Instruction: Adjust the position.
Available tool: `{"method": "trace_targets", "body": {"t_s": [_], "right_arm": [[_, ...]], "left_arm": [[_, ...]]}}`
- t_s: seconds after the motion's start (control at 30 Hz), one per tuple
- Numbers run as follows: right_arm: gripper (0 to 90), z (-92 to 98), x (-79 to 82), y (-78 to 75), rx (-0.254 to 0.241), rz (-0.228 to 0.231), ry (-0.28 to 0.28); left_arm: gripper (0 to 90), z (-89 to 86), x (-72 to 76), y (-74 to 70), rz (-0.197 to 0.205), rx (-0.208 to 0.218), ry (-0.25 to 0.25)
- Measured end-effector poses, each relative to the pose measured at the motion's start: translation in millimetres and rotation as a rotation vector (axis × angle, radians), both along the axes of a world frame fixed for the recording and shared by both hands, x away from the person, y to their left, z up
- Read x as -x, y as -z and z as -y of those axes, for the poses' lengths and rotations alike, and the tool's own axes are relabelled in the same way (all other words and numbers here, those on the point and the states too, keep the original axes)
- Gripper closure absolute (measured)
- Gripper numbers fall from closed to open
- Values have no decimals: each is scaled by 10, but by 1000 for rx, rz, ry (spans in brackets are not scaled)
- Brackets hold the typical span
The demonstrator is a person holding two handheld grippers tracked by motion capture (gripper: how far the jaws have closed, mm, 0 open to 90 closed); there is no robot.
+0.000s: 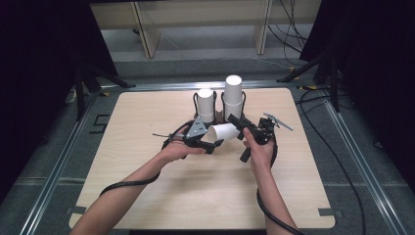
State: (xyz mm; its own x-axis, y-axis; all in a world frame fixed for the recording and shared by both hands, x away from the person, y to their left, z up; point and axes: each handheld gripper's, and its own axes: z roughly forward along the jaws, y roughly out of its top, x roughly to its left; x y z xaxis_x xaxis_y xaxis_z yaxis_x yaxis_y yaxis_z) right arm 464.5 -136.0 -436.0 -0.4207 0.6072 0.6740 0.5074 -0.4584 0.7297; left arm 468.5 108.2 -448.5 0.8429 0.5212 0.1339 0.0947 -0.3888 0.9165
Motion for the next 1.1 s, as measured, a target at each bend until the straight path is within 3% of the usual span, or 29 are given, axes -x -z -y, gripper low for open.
{"method": "trace_targets", "body": {"t_s": [0.03, 0.07, 0.3, 0.47, 0.73, 0.77, 0.97, 1.03, 1.1], "right_arm": [[224, 5, -2, -5, 5, 11, -24], [229, -11, -3, -18, 0, -16, -22], [207, 26, -5, -55, 20, 28, -12], [210, 49, 9, -62, 23, 3, -2], [248, 99, 42, -24, 143, 16, -5], [254, 115, 34, -10, 187, 52, -10], [279, 155, 74, 9, 286, 73, -33], [276, 182, 79, 27, 342, 108, -40], [269, 192, 96, 37, 379, 112, -56]], "left_arm": [[238, 5, 1, 0, 1, 0, -4], [242, 13, 1, 2, 1, -1, -5], [255, 21, 2, -8, 8, -16, 7], [258, 1, 2, -39, 11, -24, 13], [260, -81, -24, -134, 16, -65, 33], [260, -97, -30, -147, 16, -73, 36], [260, -186, -57, -220, 5, -97, 46], [260, -208, -63, -253, 3, -108, 52], [261, -226, -71, -282, 3, -115, 55]]}}
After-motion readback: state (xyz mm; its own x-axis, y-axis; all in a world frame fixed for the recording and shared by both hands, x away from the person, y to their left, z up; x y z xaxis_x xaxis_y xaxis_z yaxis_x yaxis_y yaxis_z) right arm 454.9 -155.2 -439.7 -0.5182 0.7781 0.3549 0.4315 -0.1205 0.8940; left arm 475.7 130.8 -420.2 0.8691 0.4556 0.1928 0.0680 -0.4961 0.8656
